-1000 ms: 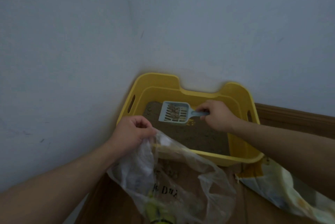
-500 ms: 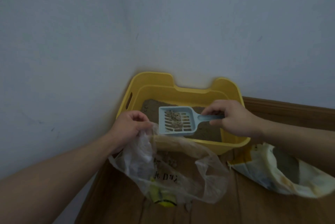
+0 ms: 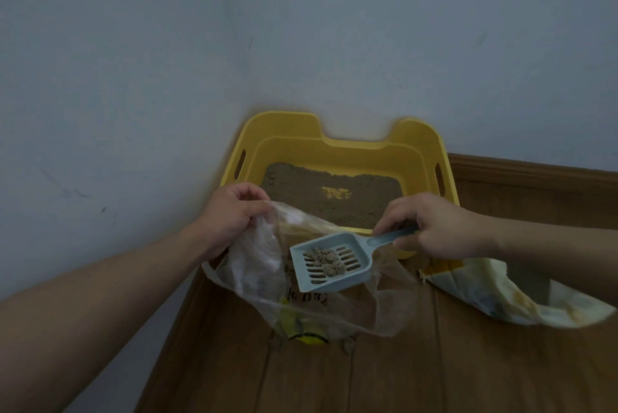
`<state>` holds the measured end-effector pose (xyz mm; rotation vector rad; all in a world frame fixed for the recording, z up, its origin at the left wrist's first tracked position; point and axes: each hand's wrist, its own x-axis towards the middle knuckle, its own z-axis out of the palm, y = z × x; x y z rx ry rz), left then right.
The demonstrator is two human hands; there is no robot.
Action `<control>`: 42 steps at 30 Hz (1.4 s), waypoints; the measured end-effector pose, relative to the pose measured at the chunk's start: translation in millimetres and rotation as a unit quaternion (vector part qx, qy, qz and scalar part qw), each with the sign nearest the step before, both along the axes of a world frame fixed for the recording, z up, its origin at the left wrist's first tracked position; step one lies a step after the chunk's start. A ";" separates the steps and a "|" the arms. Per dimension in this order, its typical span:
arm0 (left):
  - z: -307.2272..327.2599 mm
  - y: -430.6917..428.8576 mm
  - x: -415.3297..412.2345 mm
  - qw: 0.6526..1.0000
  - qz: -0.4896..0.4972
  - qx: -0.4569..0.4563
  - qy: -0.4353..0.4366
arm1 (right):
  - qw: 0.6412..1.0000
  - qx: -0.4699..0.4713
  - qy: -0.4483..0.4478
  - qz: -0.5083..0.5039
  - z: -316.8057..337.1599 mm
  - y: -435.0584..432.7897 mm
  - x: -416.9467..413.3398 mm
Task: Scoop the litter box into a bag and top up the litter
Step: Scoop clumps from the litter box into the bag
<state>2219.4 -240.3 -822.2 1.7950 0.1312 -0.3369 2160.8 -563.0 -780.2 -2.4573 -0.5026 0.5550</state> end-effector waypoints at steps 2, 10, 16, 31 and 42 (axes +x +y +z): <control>-1.5 1.7 -0.1 1.000 -0.001 -0.009 0.003 | 1.000 -0.006 -0.004 0.010 -4.5 1.5 -1.1; -0.9 0.0 -0.6 1.000 -0.014 -0.026 0.003 | 0.998 -0.052 -0.014 0.044 -18.4 5.9 0.3; -1.1 -0.7 -1.8 0.999 -0.014 -0.031 0.013 | 0.997 -0.059 -0.002 0.057 -17.2 10.9 -2.3; -1.1 -0.8 0.6 0.999 -0.004 -0.035 0.025 | 0.984 0.092 -0.085 -0.129 3.7 -6.4 24.7; -0.3 -4.8 12.6 0.999 -0.006 -0.039 0.014 | 0.975 -0.120 -0.136 -0.130 -17.2 -2.4 72.9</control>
